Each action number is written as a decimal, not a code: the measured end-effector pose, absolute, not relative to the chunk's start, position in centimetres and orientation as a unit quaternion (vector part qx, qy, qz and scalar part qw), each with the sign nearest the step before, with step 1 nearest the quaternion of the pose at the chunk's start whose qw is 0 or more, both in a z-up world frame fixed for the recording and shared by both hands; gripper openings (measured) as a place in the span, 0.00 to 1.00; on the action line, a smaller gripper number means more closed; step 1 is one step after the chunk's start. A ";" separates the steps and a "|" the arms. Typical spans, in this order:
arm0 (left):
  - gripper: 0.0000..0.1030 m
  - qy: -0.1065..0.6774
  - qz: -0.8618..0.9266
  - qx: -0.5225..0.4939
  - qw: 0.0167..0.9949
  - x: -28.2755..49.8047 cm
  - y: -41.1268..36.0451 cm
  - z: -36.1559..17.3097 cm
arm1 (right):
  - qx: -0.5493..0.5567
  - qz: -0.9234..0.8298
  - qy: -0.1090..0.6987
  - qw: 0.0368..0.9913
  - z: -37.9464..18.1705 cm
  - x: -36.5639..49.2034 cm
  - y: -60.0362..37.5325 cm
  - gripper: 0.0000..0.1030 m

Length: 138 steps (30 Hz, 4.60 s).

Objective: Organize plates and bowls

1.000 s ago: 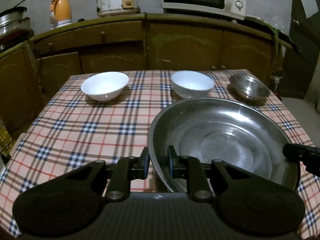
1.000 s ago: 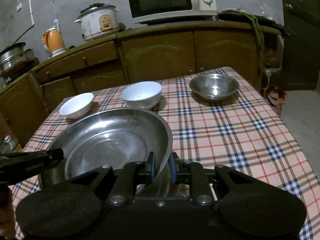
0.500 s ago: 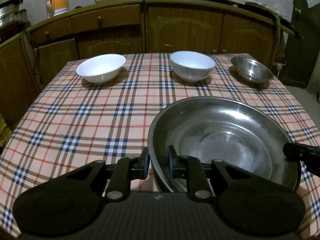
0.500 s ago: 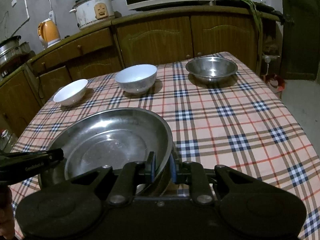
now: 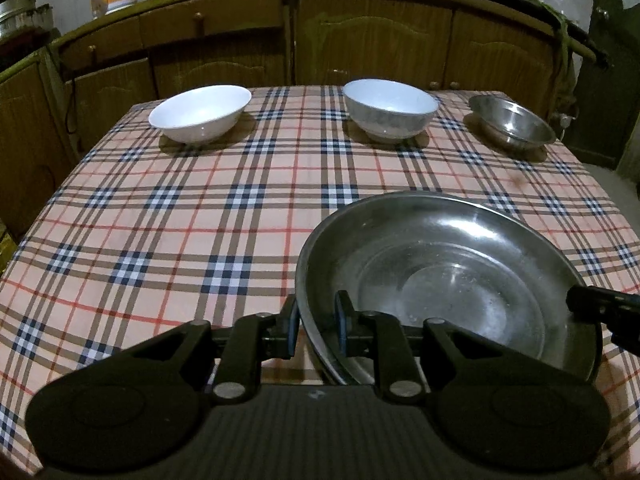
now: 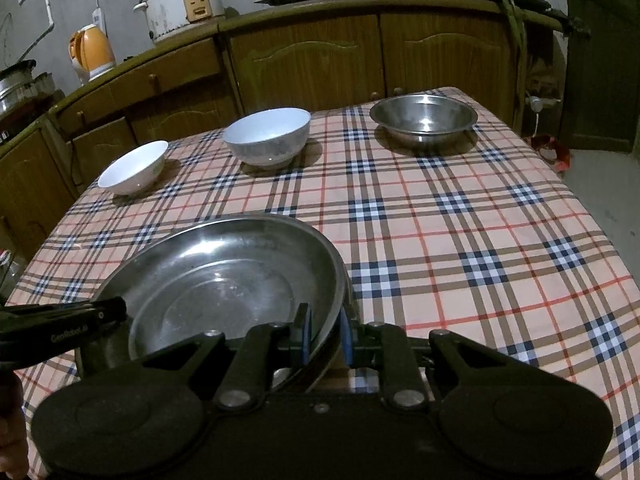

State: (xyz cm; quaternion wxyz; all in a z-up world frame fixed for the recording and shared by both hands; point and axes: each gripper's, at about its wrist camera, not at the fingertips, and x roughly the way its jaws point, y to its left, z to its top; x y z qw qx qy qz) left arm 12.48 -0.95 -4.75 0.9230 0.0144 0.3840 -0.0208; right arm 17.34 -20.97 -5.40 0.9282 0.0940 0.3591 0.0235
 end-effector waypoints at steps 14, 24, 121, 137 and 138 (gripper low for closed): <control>0.20 0.391 -0.020 0.019 0.920 13.2 -1.1 -5.8 | 0.084 0.022 0.367 0.926 -6.6 18.3 -20.8 0.21; 0.24 0.390 -0.022 0.022 0.920 13.8 -1.6 -6.3 | 0.069 0.019 0.367 0.927 -6.8 19.3 -20.9 0.21; 0.26 0.331 0.000 -0.001 0.944 13.3 3.6 -1.5 | 0.114 0.118 0.343 0.925 -2.8 20.0 -17.5 0.25; 0.26 0.330 0.055 -0.021 0.942 13.2 10.1 -1.6 | 0.090 0.155 0.349 0.920 -2.7 21.1 -10.1 0.25; 0.26 0.331 0.059 -0.023 0.942 13.2 10.7 -1.7 | 0.088 0.158 0.349 0.919 -2.8 21.2 -9.6 0.25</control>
